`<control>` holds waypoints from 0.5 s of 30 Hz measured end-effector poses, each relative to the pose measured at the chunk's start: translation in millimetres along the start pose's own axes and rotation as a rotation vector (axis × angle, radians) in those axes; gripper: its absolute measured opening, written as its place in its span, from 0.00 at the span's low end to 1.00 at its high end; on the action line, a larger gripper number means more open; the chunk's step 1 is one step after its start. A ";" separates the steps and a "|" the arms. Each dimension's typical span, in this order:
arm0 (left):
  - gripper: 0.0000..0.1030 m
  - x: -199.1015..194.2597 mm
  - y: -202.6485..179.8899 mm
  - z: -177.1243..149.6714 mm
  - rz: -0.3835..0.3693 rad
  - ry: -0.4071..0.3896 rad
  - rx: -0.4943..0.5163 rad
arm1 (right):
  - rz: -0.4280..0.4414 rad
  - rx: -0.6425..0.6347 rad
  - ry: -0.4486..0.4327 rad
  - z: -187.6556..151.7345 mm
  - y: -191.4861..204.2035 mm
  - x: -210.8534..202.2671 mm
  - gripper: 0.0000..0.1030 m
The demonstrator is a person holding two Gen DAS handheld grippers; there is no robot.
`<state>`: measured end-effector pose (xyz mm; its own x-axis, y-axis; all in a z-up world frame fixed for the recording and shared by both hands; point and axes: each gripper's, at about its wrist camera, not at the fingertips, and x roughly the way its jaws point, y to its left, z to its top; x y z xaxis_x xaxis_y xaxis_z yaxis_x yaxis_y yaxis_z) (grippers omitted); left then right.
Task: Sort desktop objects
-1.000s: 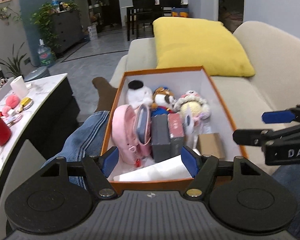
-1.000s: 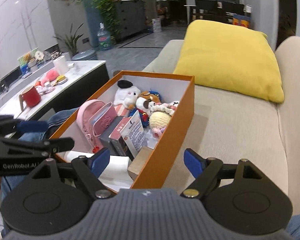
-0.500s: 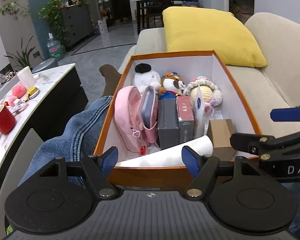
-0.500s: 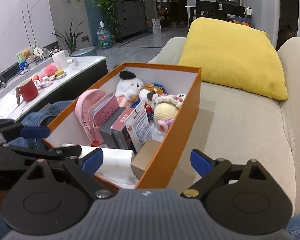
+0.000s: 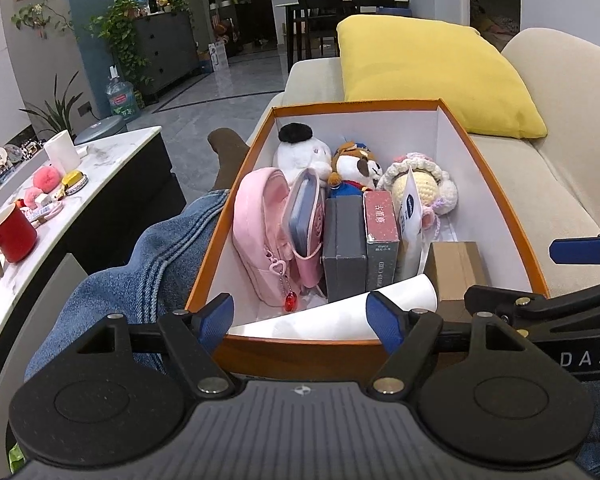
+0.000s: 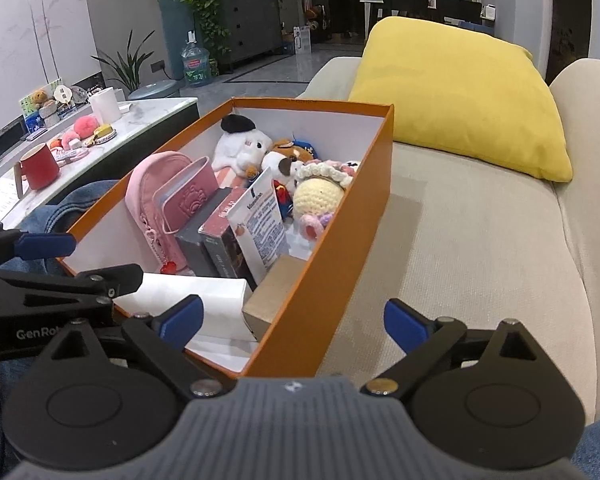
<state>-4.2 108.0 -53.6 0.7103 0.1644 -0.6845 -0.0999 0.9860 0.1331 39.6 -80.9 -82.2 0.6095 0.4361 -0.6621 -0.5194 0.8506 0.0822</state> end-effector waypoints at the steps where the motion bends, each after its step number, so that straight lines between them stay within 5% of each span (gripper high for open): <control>1: 0.84 0.2 -0.2 0.0 0.001 0.001 -0.001 | 0.002 0.003 0.000 -0.5 -0.5 0.2 0.95; 15: 0.85 -0.7 -0.9 -0.6 0.006 0.005 -0.007 | 0.004 0.011 0.002 -0.8 -1.8 1.0 0.95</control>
<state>-5.0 107.0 -53.7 0.7062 0.1708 -0.6871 -0.1095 0.9851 0.1324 40.7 -82.3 -83.5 0.6062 0.4389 -0.6633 -0.5151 0.8521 0.0930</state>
